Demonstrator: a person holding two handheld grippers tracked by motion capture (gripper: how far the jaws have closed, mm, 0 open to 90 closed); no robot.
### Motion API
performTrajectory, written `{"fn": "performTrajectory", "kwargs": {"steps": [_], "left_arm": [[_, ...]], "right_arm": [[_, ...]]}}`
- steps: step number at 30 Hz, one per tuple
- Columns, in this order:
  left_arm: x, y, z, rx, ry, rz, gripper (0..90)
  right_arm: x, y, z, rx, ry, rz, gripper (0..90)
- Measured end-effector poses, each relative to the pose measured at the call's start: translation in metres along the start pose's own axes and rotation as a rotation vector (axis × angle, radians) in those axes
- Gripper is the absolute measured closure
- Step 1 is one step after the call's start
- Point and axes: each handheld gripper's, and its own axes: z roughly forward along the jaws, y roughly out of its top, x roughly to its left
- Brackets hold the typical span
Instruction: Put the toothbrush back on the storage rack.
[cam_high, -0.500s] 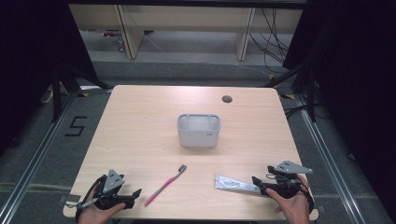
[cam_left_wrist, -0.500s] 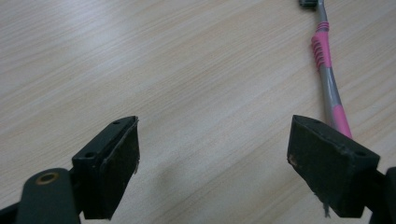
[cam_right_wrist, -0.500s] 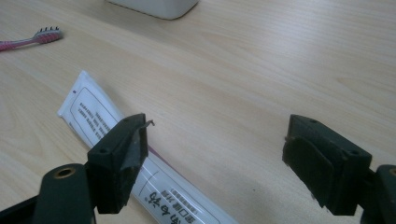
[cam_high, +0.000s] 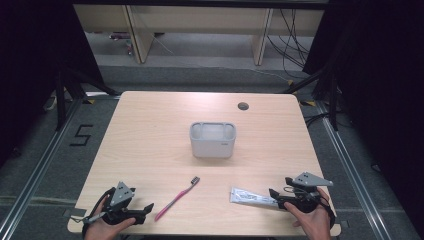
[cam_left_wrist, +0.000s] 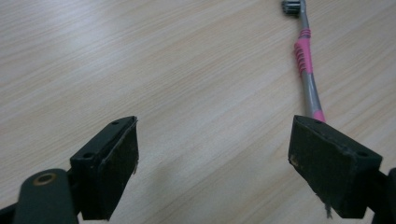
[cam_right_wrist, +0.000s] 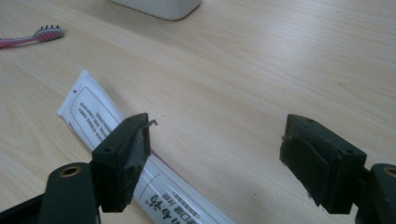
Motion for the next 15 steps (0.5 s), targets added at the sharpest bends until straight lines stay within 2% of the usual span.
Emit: {"fn": "performTrajectory", "kwargs": {"steps": [1, 3, 4, 5, 6, 7, 8, 9, 15], "left_arm": [[-0.002, 0.001, 0.001, -0.015, -0.001, -0.018, 15.4], [-0.002, 0.003, 0.001, -0.011, -0.006, 0.001, 15.4], [-0.003, 0.004, 0.002, -0.016, -0.014, -0.003, 15.5], [-0.003, 0.005, 0.001, -0.010, -0.014, 0.019, 15.5], [-0.005, 0.006, 0.002, -0.027, -0.024, -0.005, 15.5], [-0.005, 0.007, 0.002, -0.022, -0.026, 0.008, 15.5], [-0.006, 0.008, 0.003, -0.024, -0.030, -0.002, 15.5], [-0.006, 0.009, 0.003, -0.024, -0.035, 0.011, 15.5], [-0.012, 0.014, 0.007, -0.009, -0.055, 0.024, 15.5]], "right_arm": [[0.000, 0.000, 0.000, -0.003, -0.001, 0.000, 24.6], [0.000, 0.000, 0.000, -0.003, 0.002, -0.001, 24.5], [0.000, 0.000, 0.000, 0.001, 0.001, -0.003, 24.4], [0.001, 0.000, 0.000, 0.002, 0.002, -0.001, 24.4], [0.001, 0.000, 0.001, -0.002, 0.003, 0.001, 24.4], [0.001, 0.001, 0.001, -0.003, 0.008, -0.001, 24.4], [0.001, 0.001, 0.000, -0.005, 0.008, 0.000, 24.4], [0.001, 0.001, 0.000, -0.005, 0.004, -0.002, 24.4], [0.001, 0.001, 0.001, 0.000, 0.006, 0.002, 24.3]]}}
